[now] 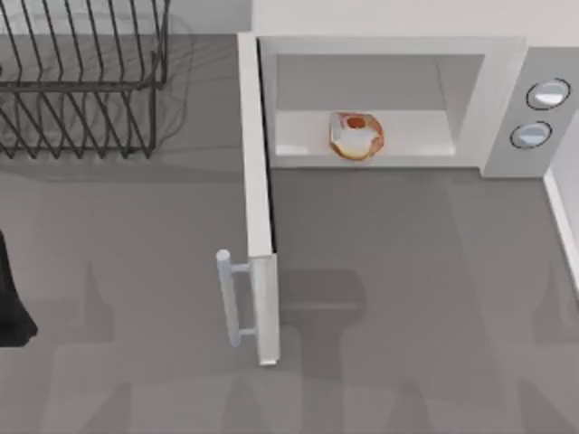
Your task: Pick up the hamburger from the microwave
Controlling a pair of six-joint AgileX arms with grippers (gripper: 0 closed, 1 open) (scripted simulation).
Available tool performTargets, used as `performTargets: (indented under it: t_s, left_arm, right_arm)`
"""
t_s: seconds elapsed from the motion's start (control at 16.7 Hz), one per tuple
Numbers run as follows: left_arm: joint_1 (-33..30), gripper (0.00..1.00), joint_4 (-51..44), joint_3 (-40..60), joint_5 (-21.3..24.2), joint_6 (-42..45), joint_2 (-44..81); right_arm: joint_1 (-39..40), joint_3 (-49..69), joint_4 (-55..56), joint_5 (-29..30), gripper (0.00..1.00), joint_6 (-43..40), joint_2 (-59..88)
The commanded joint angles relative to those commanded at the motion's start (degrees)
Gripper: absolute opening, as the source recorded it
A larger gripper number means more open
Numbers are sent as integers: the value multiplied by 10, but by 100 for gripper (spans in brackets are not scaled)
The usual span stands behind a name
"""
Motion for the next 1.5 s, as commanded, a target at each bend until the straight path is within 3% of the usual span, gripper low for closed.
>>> performTargets:
  t_s: [0.36,0.6,0.9,1.5]
  left_arm:
    - [0,100,0,0,0,0,0]
    - [0,100,0,0,0,0,0]
    - [0,100,0,0,0,0,0]
    - [0,100,0,0,0,0,0]
  right_arm:
    - [4,8,6,4,100,2,17]
    - [31,57,43,27,100,15,120]
    - [90,170,125,82,100,42,354]
    - [242,463,337,230,100,108,959]
